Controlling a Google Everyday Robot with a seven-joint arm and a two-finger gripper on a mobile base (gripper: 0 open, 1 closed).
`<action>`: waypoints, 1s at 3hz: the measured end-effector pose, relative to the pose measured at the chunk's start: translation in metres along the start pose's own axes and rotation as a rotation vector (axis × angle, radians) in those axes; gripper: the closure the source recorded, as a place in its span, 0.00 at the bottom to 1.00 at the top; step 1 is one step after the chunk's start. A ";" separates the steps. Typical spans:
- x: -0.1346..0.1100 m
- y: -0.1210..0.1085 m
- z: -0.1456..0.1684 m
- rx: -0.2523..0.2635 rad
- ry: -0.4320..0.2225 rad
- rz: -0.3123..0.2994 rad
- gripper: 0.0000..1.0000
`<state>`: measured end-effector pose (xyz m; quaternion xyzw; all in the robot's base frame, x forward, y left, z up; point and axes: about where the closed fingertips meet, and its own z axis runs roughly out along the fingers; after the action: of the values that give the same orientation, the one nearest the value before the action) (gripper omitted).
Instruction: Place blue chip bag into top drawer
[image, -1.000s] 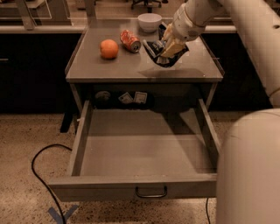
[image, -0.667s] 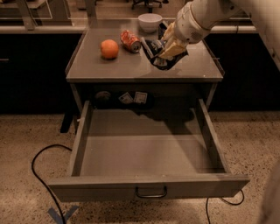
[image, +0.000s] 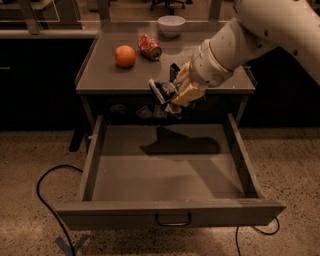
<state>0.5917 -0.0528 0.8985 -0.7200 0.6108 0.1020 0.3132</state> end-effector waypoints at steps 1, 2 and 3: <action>0.004 0.013 0.014 -0.038 0.008 0.004 1.00; 0.004 0.013 0.014 -0.038 0.008 0.005 1.00; 0.010 0.024 0.021 -0.036 -0.009 0.042 1.00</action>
Offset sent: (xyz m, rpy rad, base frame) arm -0.0083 0.0036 -0.0173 -0.0152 0.0329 0.0142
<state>0.5761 -0.0498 0.8690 -0.7120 0.6225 0.1231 0.3007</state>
